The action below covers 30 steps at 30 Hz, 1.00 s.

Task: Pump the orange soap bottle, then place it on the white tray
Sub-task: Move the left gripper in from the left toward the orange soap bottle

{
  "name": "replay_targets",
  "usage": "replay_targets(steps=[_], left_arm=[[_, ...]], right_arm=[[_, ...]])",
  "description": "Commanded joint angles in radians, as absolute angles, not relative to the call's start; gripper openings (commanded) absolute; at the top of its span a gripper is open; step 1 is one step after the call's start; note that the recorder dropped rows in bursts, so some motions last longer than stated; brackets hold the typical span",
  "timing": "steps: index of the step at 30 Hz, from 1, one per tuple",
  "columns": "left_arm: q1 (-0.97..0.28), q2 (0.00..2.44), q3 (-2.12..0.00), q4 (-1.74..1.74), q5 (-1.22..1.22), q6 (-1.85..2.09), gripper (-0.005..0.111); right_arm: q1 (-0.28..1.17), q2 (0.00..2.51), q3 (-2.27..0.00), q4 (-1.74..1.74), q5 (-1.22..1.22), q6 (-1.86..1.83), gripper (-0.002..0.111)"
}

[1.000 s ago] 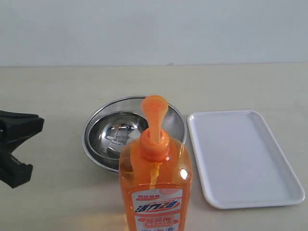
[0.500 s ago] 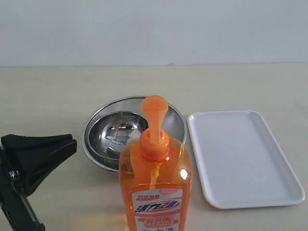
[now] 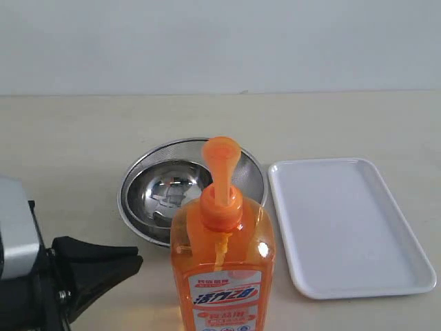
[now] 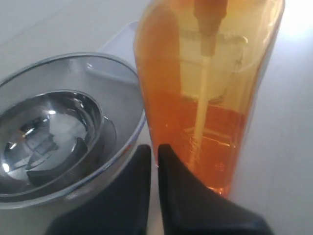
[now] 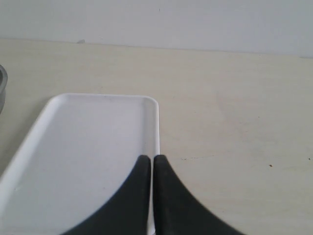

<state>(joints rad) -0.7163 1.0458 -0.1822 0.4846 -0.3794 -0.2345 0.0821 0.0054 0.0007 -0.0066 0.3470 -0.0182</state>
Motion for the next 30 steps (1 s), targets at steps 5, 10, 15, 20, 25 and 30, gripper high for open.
replay_targets(steps=[5,10,15,20,25,30], left_arm=[[-0.722,1.083,-0.076,0.516,-0.511,-0.258,0.005],[-0.72,1.083,-0.034,0.509,-0.591,-0.258,0.005],[-0.72,1.083,-0.032,0.497,-0.588,-0.193,0.005],[-0.72,1.085,-0.023,0.403,-0.571,-0.107,0.005],[-0.72,1.165,-0.023,0.098,-0.681,0.136,0.005],[-0.72,1.405,-0.025,0.095,-0.93,0.134,0.005]], right_arm=[[0.079,0.0,0.0,-0.006,0.333,-0.02,0.0],[0.079,0.0,0.0,-0.006,0.333,-0.02,0.0],[0.079,0.0,0.0,-0.006,0.333,-0.02,0.0],[0.079,0.0,0.0,-0.006,0.333,-0.02,0.0],[0.079,0.0,0.0,-0.006,0.333,-0.02,0.0],[0.079,0.0,0.0,-0.006,0.333,-0.02,0.0]])
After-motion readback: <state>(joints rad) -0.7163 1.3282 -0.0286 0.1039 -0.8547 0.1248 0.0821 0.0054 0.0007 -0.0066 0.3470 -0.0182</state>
